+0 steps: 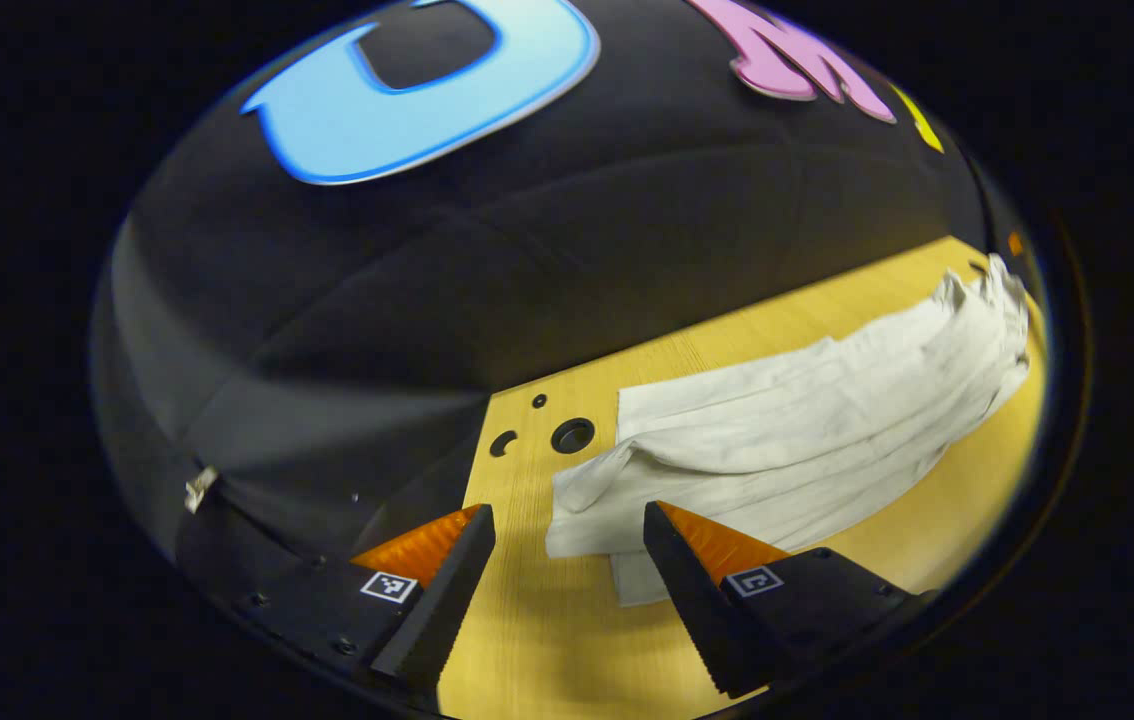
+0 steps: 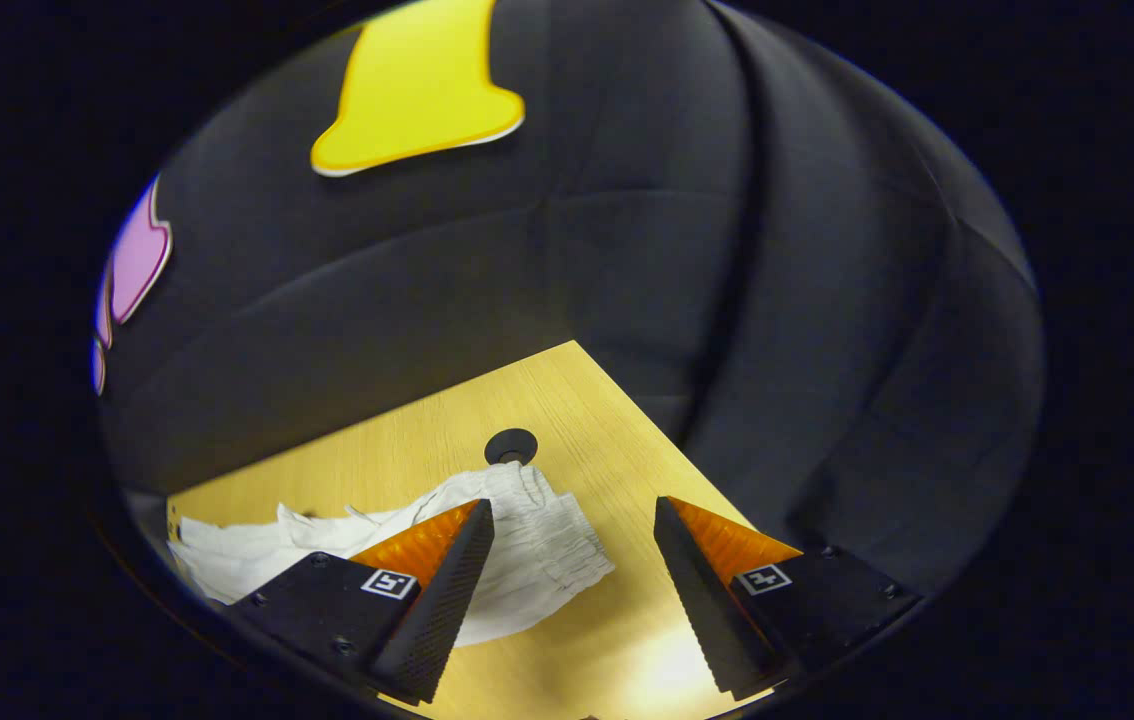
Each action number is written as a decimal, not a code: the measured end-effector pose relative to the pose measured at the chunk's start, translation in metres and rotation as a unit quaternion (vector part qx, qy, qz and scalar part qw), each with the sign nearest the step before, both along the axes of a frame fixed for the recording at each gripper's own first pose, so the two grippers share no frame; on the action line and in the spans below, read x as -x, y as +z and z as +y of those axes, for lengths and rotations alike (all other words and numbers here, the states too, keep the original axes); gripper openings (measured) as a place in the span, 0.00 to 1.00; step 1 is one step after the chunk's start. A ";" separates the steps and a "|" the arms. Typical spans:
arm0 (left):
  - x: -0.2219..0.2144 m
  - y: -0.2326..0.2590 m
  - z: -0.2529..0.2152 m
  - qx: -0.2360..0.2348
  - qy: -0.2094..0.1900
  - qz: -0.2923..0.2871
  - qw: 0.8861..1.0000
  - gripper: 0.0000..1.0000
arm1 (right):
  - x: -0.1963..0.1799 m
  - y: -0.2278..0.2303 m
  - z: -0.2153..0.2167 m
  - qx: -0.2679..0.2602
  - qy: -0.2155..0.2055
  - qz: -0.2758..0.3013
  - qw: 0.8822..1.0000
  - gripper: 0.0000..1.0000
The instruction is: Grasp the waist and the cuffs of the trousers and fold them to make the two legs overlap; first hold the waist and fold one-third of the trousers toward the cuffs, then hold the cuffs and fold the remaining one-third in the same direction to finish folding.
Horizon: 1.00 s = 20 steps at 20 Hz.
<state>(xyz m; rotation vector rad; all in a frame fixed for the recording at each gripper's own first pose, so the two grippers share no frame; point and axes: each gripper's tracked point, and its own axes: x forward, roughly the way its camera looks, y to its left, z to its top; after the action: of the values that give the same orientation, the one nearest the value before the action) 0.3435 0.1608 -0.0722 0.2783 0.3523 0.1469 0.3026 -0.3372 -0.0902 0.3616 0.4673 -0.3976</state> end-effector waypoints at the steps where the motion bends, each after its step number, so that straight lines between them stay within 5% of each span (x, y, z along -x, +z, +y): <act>1: 0.011 0.004 0.000 0.023 0.011 -0.012 1.000 0.94 | -0.002 -0.006 0.001 -0.015 -0.008 -0.005 1.000 0.98; 7: 0.085 0.020 -0.005 0.170 0.034 -0.065 0.983 0.96 | -0.010 -0.039 0.021 -0.024 -0.003 0.005 1.000 0.99; 13: 0.130 0.004 0.007 0.182 0.068 -0.055 0.979 0.97 | -0.013 -0.068 0.016 -0.009 -0.060 -0.001 0.998 0.98; 20: 0.151 -0.022 -0.010 0.221 0.079 -0.023 0.972 0.98 | -0.023 -0.092 0.013 0.014 -0.055 0.017 0.998 0.99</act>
<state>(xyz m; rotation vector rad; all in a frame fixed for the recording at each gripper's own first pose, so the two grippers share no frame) 0.1924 0.1504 -0.0940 -0.1934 0.3518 0.2265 0.3256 -0.3246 -0.1823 0.3550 0.4767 -0.5169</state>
